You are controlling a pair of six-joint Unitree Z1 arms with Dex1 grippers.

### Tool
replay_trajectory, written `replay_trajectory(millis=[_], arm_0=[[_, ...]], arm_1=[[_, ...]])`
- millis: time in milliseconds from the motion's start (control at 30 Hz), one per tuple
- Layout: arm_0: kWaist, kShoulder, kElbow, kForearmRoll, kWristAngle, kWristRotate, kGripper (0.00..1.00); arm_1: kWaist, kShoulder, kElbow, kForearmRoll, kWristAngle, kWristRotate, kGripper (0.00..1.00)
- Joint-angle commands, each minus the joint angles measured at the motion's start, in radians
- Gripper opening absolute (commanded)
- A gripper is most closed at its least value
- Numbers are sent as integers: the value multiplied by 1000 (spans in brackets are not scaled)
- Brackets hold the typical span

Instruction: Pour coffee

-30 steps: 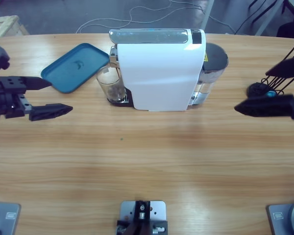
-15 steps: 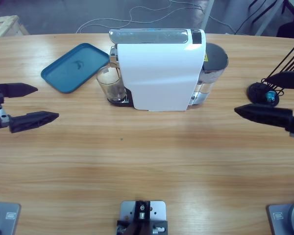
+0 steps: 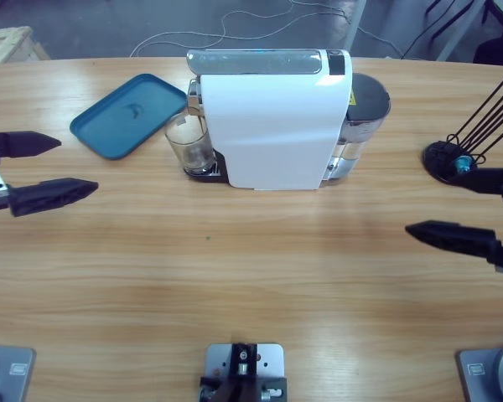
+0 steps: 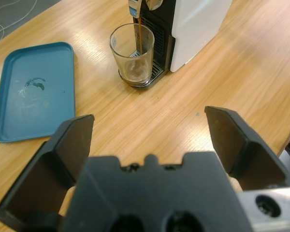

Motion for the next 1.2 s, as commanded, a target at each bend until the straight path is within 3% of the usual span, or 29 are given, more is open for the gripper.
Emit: replay_trajectory(millis=[33,767,1033,1200], arm_0=[[-9,58,-8,-11,10,11,1000],[-8,107,-16,-20,12,14,1000],[55,140,-24,-94,7,49,1000],[185,249,-65,-111,-216,216,1000]], arm_1=[[-44,16,-8,39,62,7,1000],[-62,47,-6,32,70,5,1000],[-62,60,-6,32,72,5,1000],[-62,71,-7,33,80,5,1000]])
